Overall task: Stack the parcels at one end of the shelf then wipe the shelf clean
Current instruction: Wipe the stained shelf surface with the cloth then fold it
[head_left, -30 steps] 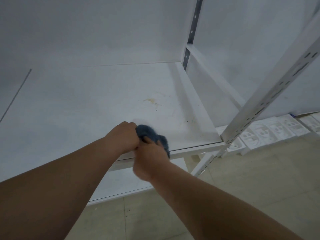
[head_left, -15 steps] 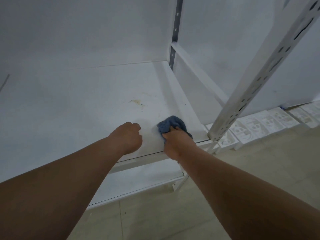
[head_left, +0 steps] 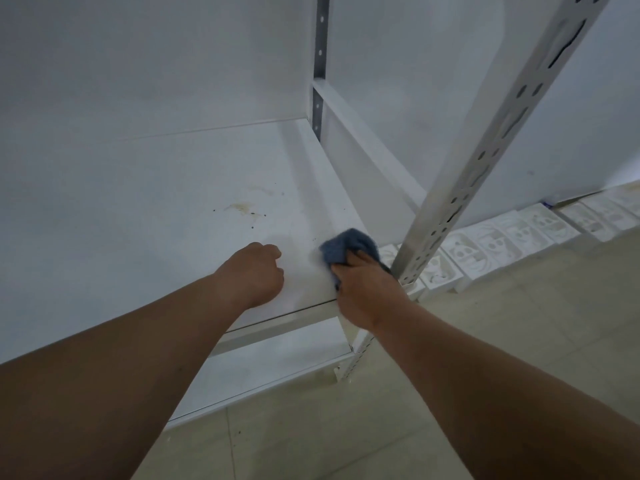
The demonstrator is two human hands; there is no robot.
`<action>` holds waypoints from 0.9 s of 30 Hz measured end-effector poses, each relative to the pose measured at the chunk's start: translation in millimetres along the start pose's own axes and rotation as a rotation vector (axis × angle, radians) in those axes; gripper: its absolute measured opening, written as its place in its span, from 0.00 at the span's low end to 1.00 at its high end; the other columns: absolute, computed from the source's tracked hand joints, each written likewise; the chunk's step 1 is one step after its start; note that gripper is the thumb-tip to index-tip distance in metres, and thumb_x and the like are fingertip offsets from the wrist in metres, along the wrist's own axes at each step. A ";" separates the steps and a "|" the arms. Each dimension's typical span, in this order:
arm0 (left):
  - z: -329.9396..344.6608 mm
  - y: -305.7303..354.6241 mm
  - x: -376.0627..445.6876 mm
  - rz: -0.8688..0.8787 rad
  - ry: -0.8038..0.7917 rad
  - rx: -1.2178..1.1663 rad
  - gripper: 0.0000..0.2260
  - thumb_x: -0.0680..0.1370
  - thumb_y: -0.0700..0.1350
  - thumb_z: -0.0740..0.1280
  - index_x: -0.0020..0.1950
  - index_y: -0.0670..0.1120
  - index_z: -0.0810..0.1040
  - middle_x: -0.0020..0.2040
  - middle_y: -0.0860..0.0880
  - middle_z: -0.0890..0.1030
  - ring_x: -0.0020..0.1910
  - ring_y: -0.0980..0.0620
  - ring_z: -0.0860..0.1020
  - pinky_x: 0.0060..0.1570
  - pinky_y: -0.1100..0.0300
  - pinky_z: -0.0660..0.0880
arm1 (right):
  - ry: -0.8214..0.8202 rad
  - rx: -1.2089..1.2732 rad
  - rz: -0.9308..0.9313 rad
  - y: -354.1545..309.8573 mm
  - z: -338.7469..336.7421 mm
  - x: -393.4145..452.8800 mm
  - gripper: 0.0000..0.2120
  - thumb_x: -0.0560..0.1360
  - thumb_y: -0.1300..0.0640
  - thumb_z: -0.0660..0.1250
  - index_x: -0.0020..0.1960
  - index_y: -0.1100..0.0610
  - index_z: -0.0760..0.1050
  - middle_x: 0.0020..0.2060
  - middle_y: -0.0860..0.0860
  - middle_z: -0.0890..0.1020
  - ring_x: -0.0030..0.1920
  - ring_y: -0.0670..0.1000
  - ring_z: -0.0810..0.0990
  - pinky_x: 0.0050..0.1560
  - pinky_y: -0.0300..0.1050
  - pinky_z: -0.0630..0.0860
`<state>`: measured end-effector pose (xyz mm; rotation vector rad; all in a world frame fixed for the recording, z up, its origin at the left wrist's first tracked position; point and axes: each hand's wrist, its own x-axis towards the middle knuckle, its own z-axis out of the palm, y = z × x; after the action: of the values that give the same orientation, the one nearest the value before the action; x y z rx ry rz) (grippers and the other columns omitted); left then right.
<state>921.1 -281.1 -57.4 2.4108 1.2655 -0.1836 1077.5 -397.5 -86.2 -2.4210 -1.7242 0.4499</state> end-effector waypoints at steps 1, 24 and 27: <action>0.5 1.8 1.9 0.008 -0.002 -0.006 0.22 0.81 0.48 0.57 0.75 0.47 0.63 0.73 0.45 0.65 0.70 0.46 0.66 0.67 0.55 0.64 | 0.002 0.010 0.077 5.1 -0.6 0.9 0.30 0.78 0.60 0.59 0.78 0.52 0.56 0.75 0.52 0.61 0.76 0.56 0.57 0.74 0.58 0.61; 2.5 15.1 22.2 -0.032 0.056 -0.080 0.21 0.80 0.49 0.59 0.73 0.49 0.66 0.70 0.47 0.67 0.68 0.47 0.69 0.66 0.53 0.67 | -0.048 0.021 0.234 11.5 -7.7 21.3 0.32 0.77 0.59 0.57 0.79 0.57 0.49 0.77 0.57 0.52 0.76 0.61 0.50 0.74 0.61 0.59; 2.0 8.9 22.1 -0.051 0.085 -0.081 0.20 0.80 0.47 0.59 0.72 0.48 0.67 0.69 0.46 0.69 0.67 0.46 0.70 0.66 0.53 0.67 | 0.004 0.031 0.145 -13.2 1.1 13.3 0.37 0.73 0.59 0.64 0.78 0.55 0.52 0.74 0.55 0.58 0.74 0.59 0.57 0.73 0.60 0.60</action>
<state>941.2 -269.6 -63.2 2.3410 1.3469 -0.0434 1069.3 -380.6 -85.8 -2.5323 -1.5347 0.4848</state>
